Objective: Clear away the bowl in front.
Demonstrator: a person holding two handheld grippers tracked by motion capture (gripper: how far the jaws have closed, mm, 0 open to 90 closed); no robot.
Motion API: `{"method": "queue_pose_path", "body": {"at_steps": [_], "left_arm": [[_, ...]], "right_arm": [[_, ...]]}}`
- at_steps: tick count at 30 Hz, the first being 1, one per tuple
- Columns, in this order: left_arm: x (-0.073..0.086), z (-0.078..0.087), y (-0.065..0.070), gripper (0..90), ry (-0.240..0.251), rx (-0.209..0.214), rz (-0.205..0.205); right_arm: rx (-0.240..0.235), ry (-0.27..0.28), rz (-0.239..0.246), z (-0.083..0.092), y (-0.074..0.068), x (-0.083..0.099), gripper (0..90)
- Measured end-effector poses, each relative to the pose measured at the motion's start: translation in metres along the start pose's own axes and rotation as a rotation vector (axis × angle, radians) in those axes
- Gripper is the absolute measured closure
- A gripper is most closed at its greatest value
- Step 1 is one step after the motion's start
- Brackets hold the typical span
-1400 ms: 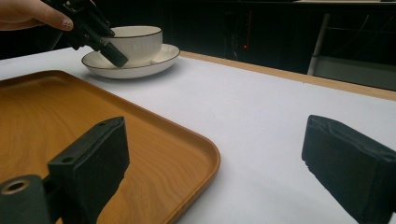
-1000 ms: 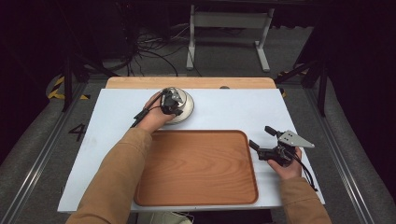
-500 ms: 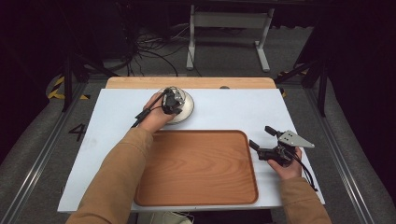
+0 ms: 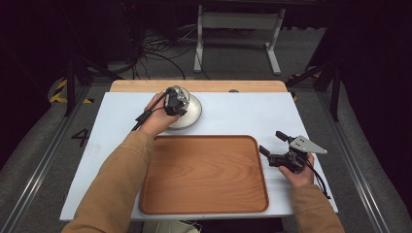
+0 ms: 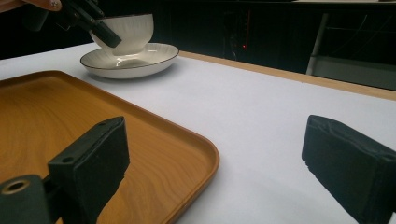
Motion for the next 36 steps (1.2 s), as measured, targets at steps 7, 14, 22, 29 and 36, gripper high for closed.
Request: {"method": "queue_pose_path", "body": {"at_steps": [7, 14, 22, 29, 36], "left_arm": [[-0.008, 0.016, 0.000, 81.8, 0.023, 0.010, 0.002], [-0.016, 0.033, 0.002, 81.8, 0.045, 0.011, -0.006], [-0.019, 0.046, 0.005, 81.8, 0.039, 0.027, -0.004], [-0.021, 0.055, 0.011, 81.7, 0.034, 0.048, -0.024], [-0.024, 0.066, 0.017, 81.8, 0.028, 0.059, -0.048]], "right_arm": [[0.001, 0.000, 0.001, 0.000, 0.000, 0.000, 7.1], [0.005, 0.001, -0.004, 0.000, 0.000, 0.000, 4.7], [0.021, 0.004, 0.000, 0.000, 0.001, 0.000, 1.3], [0.031, 0.006, -0.002, 0.001, 0.001, 0.000, 1.3], [0.041, 0.007, -0.013, 0.001, 0.002, 0.000, 1.3]]}}
Point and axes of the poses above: each handheld gripper's, and its own axes: z roughly backward along the jaws, x roughly out of its underside, y roughly to its right, the point moved 7 cm from there along -z, roughly forward along the jaws
